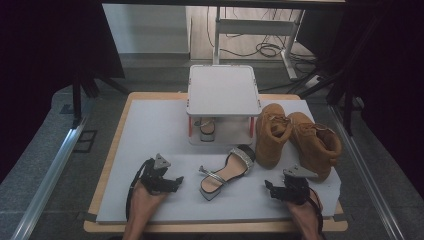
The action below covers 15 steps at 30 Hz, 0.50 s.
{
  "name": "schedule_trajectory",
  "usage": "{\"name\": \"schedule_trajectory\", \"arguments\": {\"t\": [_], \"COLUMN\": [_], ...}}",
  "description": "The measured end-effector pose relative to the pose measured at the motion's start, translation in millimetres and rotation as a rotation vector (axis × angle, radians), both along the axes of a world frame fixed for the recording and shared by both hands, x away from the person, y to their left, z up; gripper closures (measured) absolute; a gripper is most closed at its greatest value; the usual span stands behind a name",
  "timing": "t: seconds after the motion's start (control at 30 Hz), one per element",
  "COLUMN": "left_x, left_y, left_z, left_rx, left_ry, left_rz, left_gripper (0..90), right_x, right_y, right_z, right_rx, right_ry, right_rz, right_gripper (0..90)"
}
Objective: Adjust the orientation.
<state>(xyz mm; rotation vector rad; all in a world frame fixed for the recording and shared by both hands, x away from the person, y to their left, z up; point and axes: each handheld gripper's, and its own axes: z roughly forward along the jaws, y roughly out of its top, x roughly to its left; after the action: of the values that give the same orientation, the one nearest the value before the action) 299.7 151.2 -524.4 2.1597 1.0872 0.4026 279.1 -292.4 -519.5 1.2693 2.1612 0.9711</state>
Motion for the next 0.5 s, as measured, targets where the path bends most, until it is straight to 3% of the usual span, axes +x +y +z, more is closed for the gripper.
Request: {"name": "schedule_trajectory", "arguments": {"t": [0.17, 0.5], "left_x": [0.1, -0.8], "left_y": [0.1, -0.1], "left_z": [0.0, 0.8], "left_rx": [-0.002, 0.001], "left_ry": [0.000, -0.001], "left_rz": [0.000, 0.001], "left_gripper": [13.1, 14.4], "right_x": [5.7, 6.5], "right_y": [-0.9, -1.1], "right_z": [-1.8, -1.8], "right_rx": [-0.004, -0.005], "right_ry": [0.056, 0.060], "right_rz": [-0.014, -0.013], "right_gripper": [13.3, 12.6]}}
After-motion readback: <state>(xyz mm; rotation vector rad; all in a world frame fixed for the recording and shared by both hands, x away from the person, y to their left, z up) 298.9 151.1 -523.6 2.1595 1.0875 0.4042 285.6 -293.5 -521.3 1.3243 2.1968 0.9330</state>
